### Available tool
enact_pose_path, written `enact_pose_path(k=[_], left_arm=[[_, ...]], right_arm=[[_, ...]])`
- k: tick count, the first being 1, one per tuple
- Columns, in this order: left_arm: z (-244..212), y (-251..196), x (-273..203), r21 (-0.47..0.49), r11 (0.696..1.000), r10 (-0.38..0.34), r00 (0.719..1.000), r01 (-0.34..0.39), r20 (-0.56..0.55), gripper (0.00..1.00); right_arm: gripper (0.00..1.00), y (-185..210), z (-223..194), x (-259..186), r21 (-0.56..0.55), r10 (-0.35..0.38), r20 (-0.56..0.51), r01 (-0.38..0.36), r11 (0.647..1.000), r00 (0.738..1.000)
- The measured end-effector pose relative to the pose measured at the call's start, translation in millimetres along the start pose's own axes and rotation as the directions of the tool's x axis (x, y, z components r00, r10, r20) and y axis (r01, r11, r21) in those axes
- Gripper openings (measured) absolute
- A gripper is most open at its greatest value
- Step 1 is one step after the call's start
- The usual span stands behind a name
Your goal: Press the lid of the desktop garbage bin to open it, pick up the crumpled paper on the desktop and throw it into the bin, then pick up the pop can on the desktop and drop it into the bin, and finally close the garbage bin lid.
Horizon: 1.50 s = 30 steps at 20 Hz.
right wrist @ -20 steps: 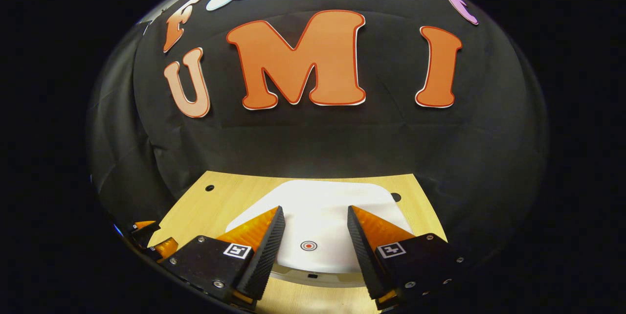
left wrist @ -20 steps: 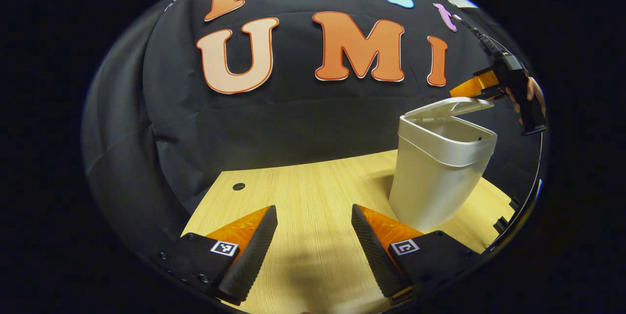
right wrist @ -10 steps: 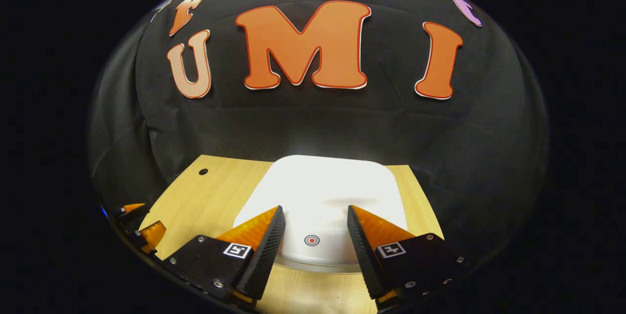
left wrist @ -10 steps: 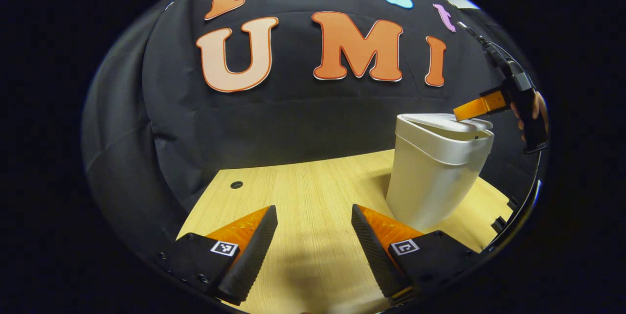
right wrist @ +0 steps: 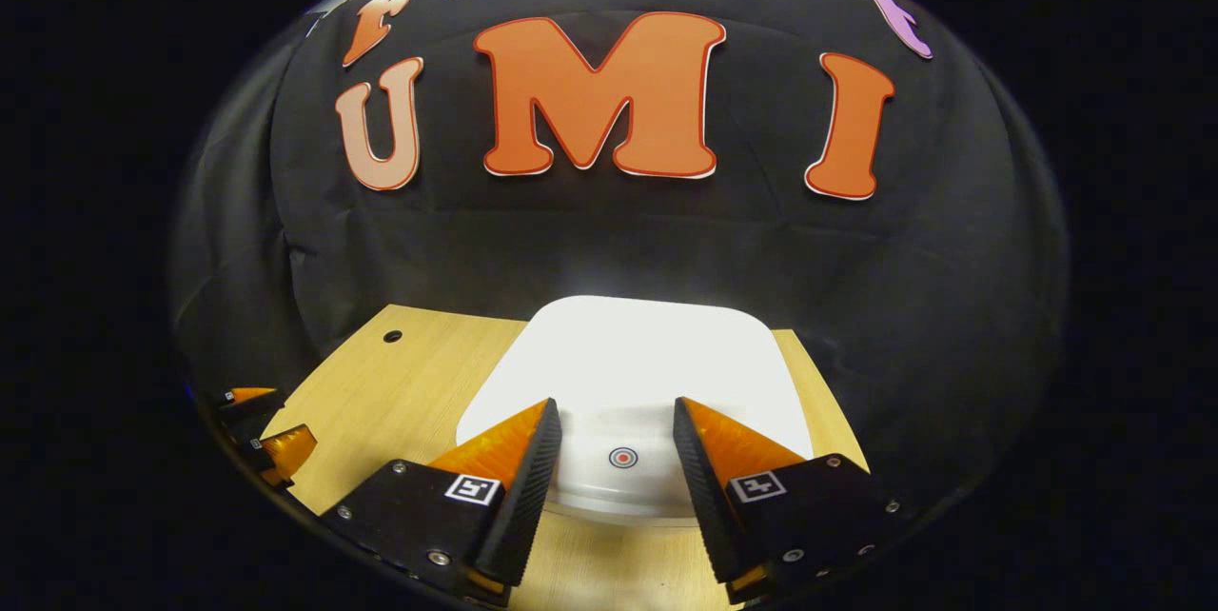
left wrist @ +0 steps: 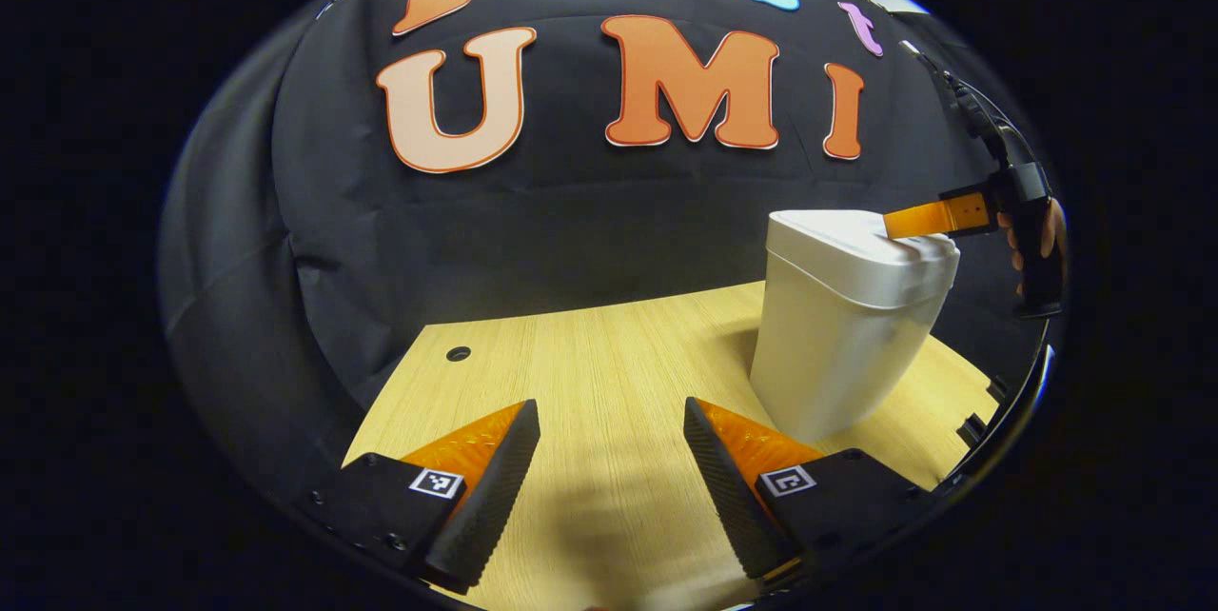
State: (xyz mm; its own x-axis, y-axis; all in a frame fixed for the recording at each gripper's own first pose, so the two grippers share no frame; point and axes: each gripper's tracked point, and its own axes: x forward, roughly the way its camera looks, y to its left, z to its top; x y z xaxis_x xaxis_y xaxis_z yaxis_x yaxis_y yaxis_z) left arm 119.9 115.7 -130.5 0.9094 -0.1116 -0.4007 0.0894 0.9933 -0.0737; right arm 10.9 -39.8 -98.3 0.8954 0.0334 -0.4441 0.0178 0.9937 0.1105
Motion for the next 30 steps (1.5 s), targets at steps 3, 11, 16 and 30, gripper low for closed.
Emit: enact_pose_path(k=[3, 11, 16, 30], left_arm=[[1, -3, 1, -0.002, 1.000, -0.010, 1.000, 0.010, 0.000, 0.95], [7, -8, 5, 0.014, 1.000, -0.027, 1.000, 0.027, 0.006, 0.97], [9, -8, 6, 0.017, 0.999, -0.039, 0.999, 0.039, 0.009, 0.97], [33, 14, -5, -0.030, 0.999, -0.025, 0.997, 0.027, 0.069, 0.99]], right_arm=[[0.72, 0, -1, -1, 0.029, 0.001, 0.014, -0.001, 1.000, 1.000], [0.71, 3, -5, -2, 0.018, -0.005, 0.069, 0.003, 1.000, 0.998], [0.61, 4, -7, -2, 0.035, -0.002, 0.085, -0.001, 0.999, 0.996], [0.61, 17, -1, -17, -0.023, -0.021, 0.155, 0.025, 0.999, 0.988]])
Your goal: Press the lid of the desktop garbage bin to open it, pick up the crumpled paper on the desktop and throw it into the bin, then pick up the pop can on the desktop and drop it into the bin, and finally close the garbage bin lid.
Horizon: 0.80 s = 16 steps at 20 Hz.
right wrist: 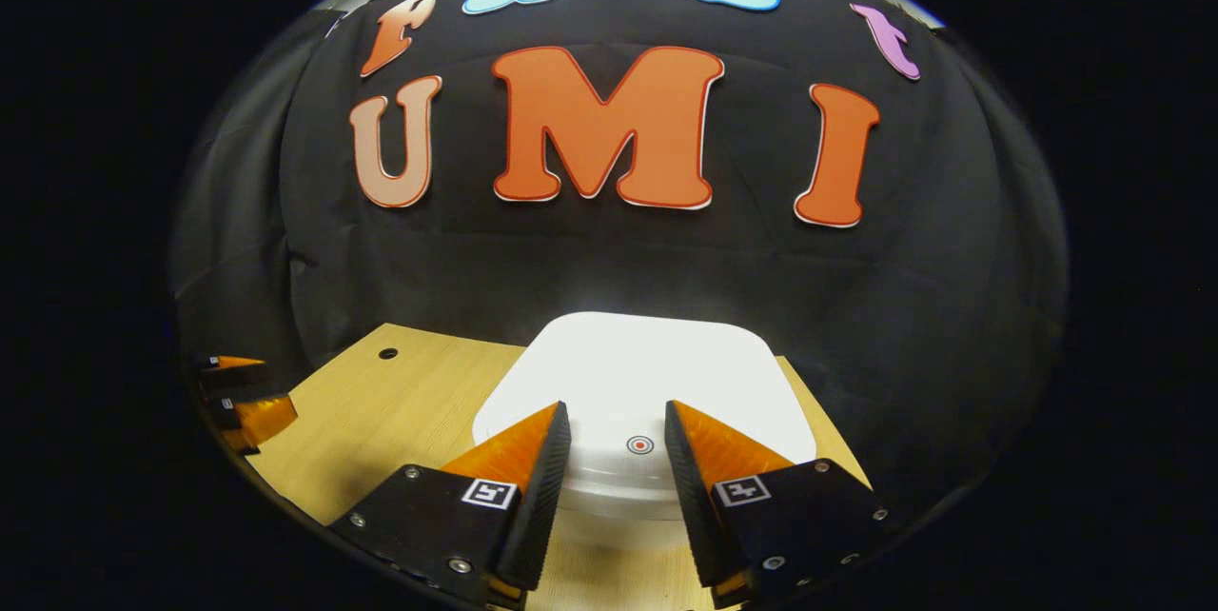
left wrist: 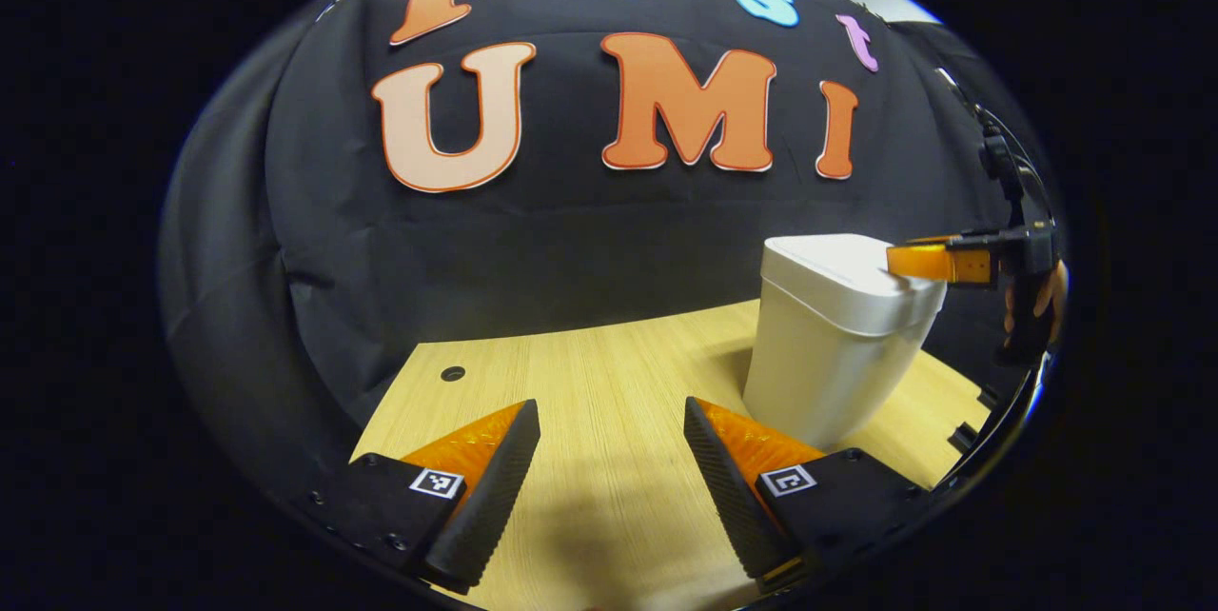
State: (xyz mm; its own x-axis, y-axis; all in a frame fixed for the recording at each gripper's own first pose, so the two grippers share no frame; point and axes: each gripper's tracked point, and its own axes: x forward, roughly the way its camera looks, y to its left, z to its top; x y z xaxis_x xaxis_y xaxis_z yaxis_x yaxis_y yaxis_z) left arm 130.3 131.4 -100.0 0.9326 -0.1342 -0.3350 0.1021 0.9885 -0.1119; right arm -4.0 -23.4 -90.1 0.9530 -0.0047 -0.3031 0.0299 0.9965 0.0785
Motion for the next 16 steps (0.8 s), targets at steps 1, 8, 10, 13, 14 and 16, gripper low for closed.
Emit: enact_pose_path(k=[1, 8, 10, 13, 14, 16], left_arm=[[5, 4, -1, -0.002, 1.000, 0.011, 1.000, -0.011, 0.011, 0.97], [47, 24, -15, -0.026, 0.998, 0.060, 0.988, -0.057, 0.143, 0.97], [56, 33, -21, -0.024, 0.997, 0.081, 0.983, -0.078, 0.167, 0.97], [74, 46, -35, -0.030, 0.993, 0.118, 0.969, -0.114, 0.218, 0.97], [81, 53, -40, -0.030, 0.991, 0.132, 0.963, -0.128, 0.237, 0.97], [99, 62, -49, -0.032, 0.988, 0.154, 0.948, -0.151, 0.278, 0.97]], right_arm=[[0.61, 8, 4, -3, -0.003, 0.017, 0.021, -0.017, 1.000, 1.000], [0.77, 64, 35, -24, 0.001, 0.154, 0.153, -0.156, 0.988, 0.976], [0.73, 77, 39, -25, -0.027, 0.166, 0.189, -0.164, 0.986, 0.968], [0.84, 90, 48, -32, -0.059, 0.184, 0.223, -0.175, 0.983, 0.957], [0.87, 92, 49, -33, -0.066, 0.184, 0.229, -0.173, 0.983, 0.956], [0.92, 98, 50, -36, -0.070, 0.189, 0.239, -0.177, 0.982, 0.952]])
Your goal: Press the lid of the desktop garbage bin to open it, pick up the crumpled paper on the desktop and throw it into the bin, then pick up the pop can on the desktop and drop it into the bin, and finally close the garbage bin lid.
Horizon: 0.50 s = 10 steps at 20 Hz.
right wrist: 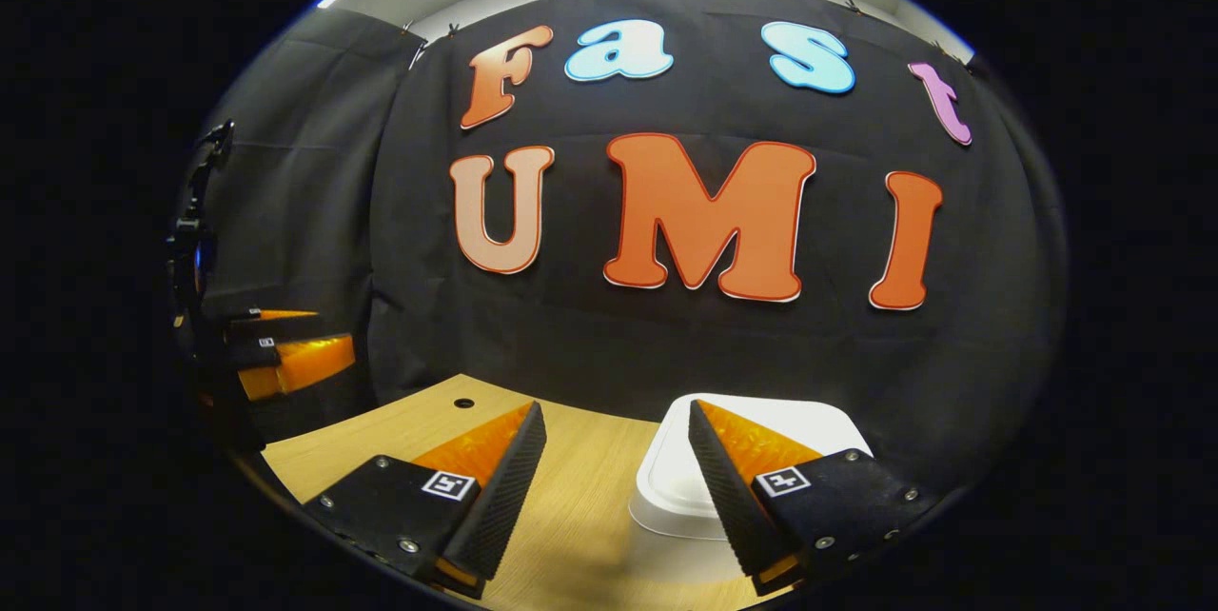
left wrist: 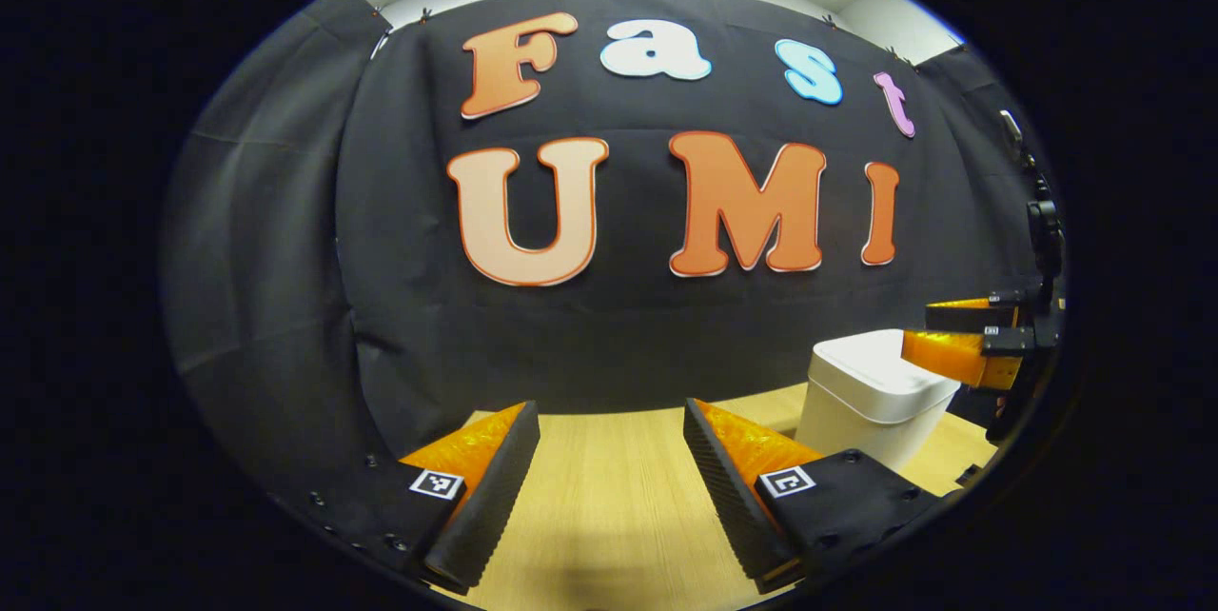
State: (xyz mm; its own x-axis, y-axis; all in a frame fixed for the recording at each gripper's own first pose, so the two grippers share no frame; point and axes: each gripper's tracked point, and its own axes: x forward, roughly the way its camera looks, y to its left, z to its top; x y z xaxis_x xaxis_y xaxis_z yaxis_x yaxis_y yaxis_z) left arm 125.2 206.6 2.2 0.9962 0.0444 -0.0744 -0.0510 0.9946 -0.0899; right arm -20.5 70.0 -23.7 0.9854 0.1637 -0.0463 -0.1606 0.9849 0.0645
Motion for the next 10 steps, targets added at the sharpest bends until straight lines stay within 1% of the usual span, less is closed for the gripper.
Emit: enact_pose_path(k=[2, 3, 6, 8, 10], left_arm=[[14, 8, 0, -0.001, 1.000, 0.018, 0.999, -0.018, 0.034, 0.99], [20, 13, 0, -0.002, 0.999, 0.032, 0.998, -0.032, 0.054, 0.97], [33, 18, -2, 0.002, 0.999, 0.045, 0.995, -0.045, 0.091, 0.97], [35, 19, -1, 0.009, 0.999, 0.044, 0.993, -0.045, 0.111, 0.97], [23, 18, 1, 0.007, 0.998, 0.054, 0.995, -0.055, 0.088, 0.95]], right_arm=[[0.95, 6, 0, 0, 0.010, 0.005, 0.008, -0.005, 1.000, 1.000], [0.95, 9, 0, -1, 0.015, 0.006, 0.008, -0.006, 1.000, 1.000], [0.97, 15, -5, -1, 0.011, 0.012, 0.005, -0.012, 1.000, 1.000], [0.97, 20, -11, -1, 0.006, 0.017, 0.001, -0.017, 1.000, 1.000], [0.97, 19, -19, 1, 0.007, 0.013, 0.000, -0.013, 1.000, 1.000]])
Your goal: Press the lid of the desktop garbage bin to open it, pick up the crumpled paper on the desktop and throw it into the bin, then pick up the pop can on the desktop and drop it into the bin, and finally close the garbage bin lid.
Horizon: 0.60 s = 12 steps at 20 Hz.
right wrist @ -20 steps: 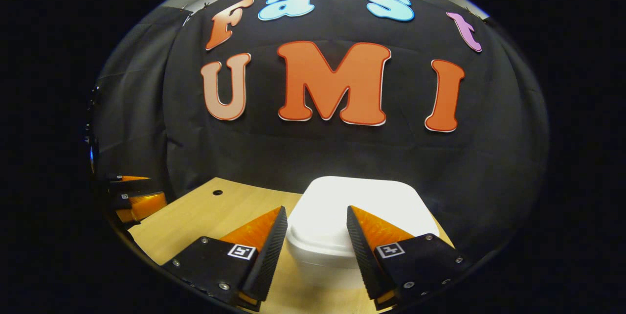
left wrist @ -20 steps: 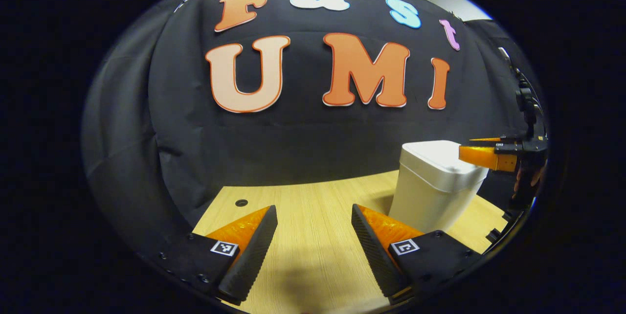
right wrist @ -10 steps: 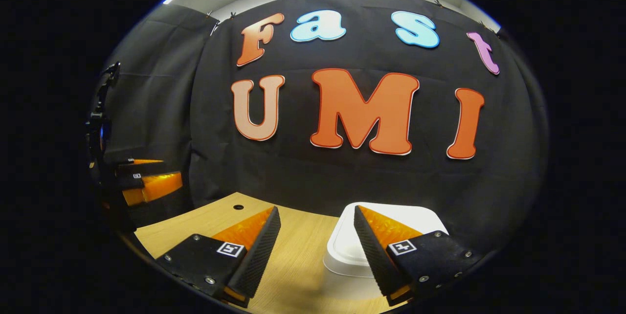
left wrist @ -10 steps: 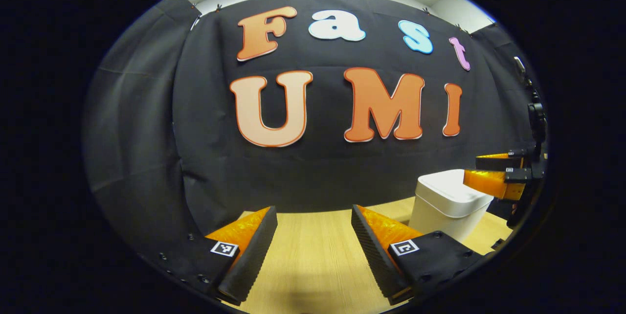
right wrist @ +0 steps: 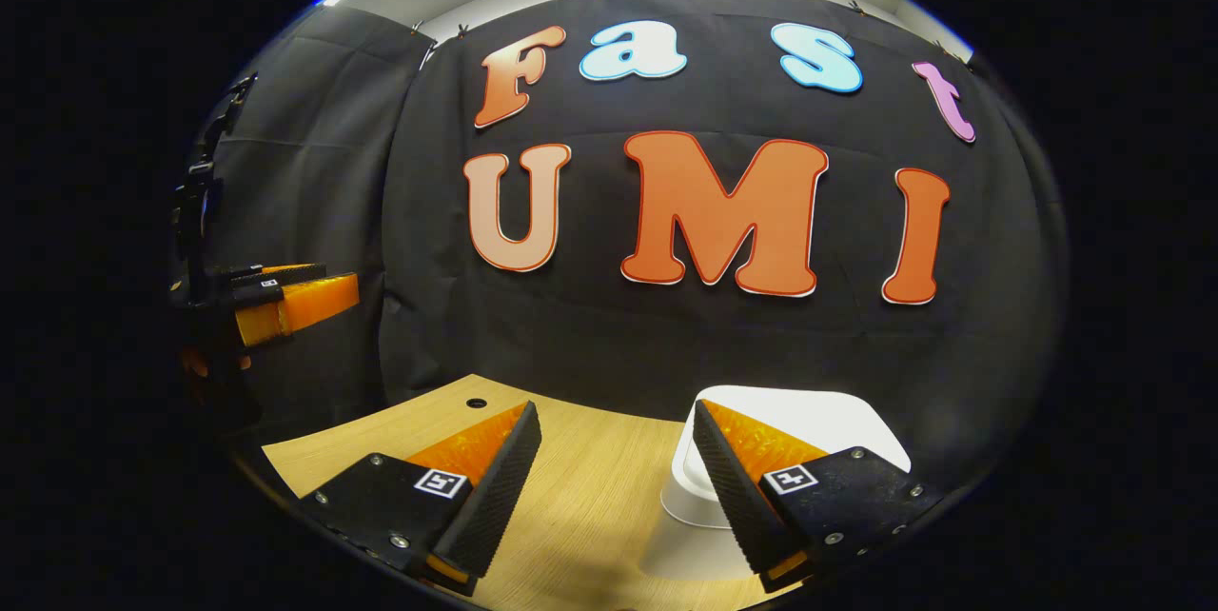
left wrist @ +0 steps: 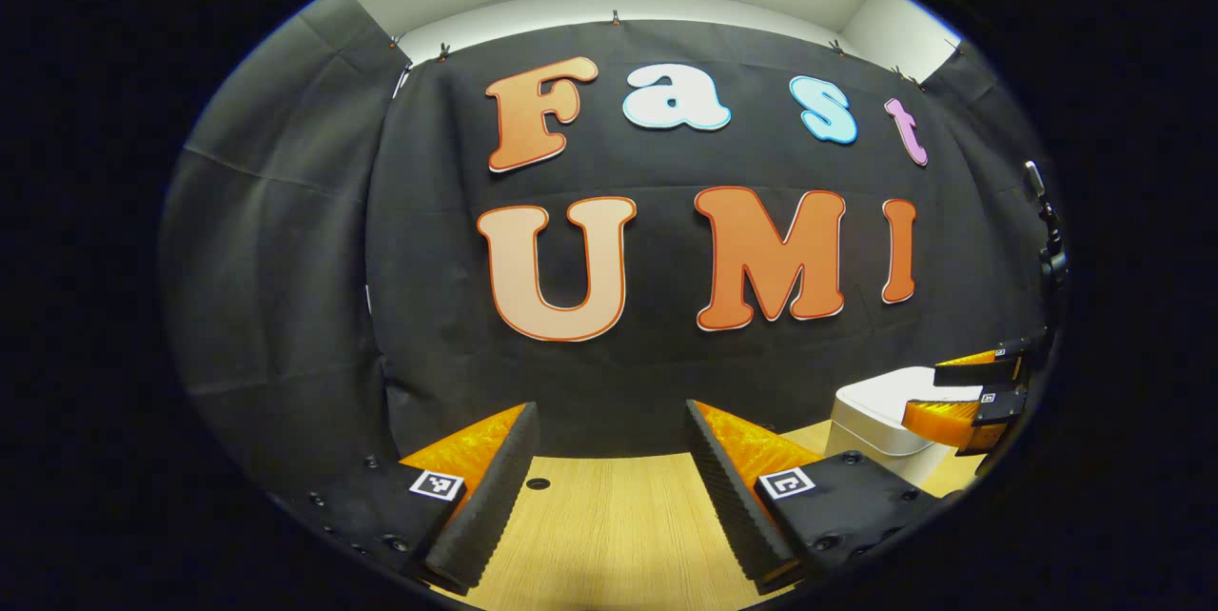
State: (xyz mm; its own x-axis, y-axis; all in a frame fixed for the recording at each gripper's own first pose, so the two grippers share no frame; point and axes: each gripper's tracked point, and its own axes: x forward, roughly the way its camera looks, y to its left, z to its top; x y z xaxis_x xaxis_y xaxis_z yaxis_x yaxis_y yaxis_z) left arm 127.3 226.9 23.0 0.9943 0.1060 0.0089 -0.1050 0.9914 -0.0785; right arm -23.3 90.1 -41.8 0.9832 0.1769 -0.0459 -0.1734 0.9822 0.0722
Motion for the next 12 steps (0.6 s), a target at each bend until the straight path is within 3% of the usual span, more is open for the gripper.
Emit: enact_pose_path(k=[1, 12], left_arm=[[-7, 0, 0, -0.001, 1.000, 0.006, 1.000, -0.006, -0.015, 0.99], [-21, -2, 5, 0.051, 0.998, 0.033, 0.999, -0.031, -0.036, 0.96]], right_arm=[[0.97, 1, -8, 0, 0.008, 0.004, -0.017, -0.003, 1.000, 1.000], [0.98, 1, -24, 6, 0.024, 0.005, -0.048, -0.004, 1.000, 0.999]])
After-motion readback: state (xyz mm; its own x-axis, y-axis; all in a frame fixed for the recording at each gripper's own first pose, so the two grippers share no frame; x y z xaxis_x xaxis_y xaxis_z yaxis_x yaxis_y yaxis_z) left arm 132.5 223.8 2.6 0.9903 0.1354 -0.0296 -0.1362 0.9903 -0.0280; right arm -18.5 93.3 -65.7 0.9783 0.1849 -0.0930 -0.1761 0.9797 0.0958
